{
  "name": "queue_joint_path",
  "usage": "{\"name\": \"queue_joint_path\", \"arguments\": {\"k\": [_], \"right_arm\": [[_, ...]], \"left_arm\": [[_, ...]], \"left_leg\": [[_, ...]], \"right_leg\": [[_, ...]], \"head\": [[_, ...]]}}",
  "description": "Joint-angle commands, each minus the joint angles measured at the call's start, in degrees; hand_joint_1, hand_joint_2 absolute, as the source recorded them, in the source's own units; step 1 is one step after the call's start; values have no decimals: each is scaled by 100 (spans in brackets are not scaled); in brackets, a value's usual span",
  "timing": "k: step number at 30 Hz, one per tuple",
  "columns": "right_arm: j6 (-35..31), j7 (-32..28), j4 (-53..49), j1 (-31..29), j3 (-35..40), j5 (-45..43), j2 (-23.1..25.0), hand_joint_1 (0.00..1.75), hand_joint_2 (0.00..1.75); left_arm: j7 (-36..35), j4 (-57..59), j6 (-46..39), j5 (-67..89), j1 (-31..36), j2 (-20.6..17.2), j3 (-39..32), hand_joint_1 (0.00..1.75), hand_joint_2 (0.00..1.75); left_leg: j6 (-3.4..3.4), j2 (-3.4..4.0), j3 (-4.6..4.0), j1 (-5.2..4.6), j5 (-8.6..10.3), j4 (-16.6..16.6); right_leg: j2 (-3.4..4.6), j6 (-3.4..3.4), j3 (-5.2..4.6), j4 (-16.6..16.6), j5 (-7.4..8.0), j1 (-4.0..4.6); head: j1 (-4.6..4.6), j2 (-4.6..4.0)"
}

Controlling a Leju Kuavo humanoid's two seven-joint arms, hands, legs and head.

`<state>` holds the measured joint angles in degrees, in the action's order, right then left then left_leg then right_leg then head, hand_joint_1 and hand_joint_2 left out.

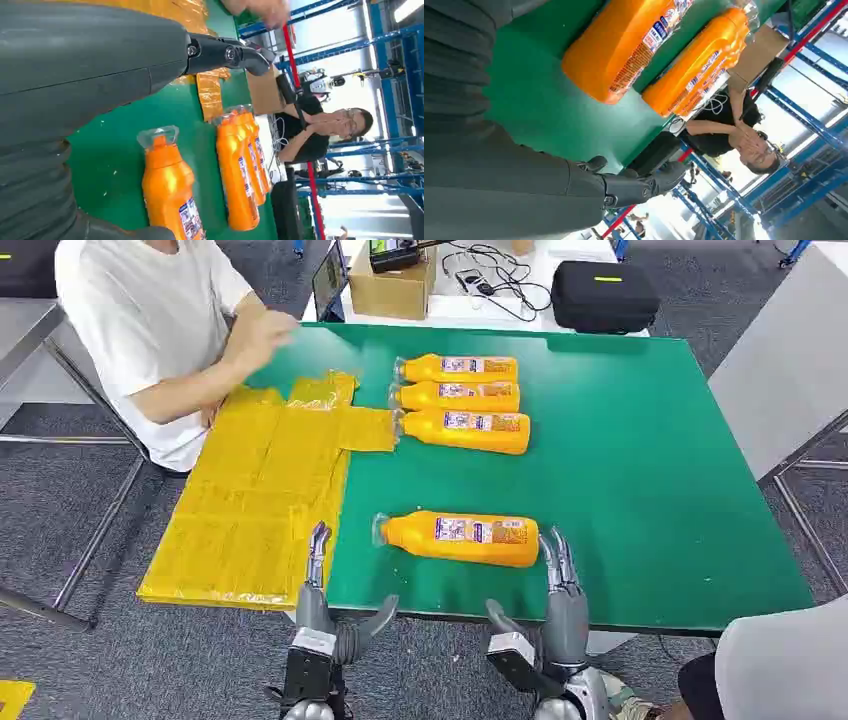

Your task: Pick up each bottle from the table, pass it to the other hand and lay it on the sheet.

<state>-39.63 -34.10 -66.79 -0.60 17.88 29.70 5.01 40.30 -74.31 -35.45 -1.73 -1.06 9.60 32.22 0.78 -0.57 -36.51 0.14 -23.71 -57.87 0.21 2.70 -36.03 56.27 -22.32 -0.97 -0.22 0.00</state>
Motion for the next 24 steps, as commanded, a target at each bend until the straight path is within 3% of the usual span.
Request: {"name": "queue_joint_path", "arguments": {"k": [1, 9, 11, 16, 19, 20, 24], "right_arm": [[-28, 25, 299, -164, 12, -16, -62, 0, 175], [7, 6, 357, -174, 26, -138, -22, 0, 175], [13, 154, 570, -404, 171, 269, -171, 0, 175], [532, 629, 2069, -1794, 210, 852, -449, 0, 175], [773, 814, 2856, -2293, 332, 1091, -430, 0, 175], [808, 888, 2982, -2375, 374, 1165, -424, 0, 0], [926, 1138, 3617, -2794, 589, 1543, -372, 0, 0]], "left_arm": [[-30, 194, -20, -18, 131, -113, 83, 0, 175], [-30, 263, 43, 1, 175, -106, 121, 0, 175], [-30, 340, 146, -23, 225, -103, 145, 0, 175], [-30, 722, 575, -27, 572, 4, 241, 0, 175], [-30, 835, 686, -85, 662, 48, 224, 0, 175], [-30, 874, 707, -94, 680, 61, 225, 0, 175], [-30, 946, 795, -45, 790, 85, 325, 0, 175]], "left_leg": [[-4, 7, 44, 2, -16, 7], [-3, 2, 24, 1, -7, 7], [-4, 4, 36, 3, -13, 6], [-1, 22, 41, -1, -9, 8], [1, 24, 44, 0, -4, 8], [4, 17, 33, -1, 1, 9], [11, 13, 24, -2, 11, 6]], "right_leg": [[1, -11, 43, -7, -15, 4], [-2, -7, 24, -6, -8, 2], [-1, -10, 35, -6, -12, 5], [16, -8, 37, -11, -2, 1], [17, -7, 41, -12, 4, 3], [11, -6, 31, -12, 8, 1], [7, -9, 23, -7, 17, 0]], "head": [[0, 0], [0, 0], [0, 0], [0, 0], [2, 0], [0, 0], [2, 0]]}}
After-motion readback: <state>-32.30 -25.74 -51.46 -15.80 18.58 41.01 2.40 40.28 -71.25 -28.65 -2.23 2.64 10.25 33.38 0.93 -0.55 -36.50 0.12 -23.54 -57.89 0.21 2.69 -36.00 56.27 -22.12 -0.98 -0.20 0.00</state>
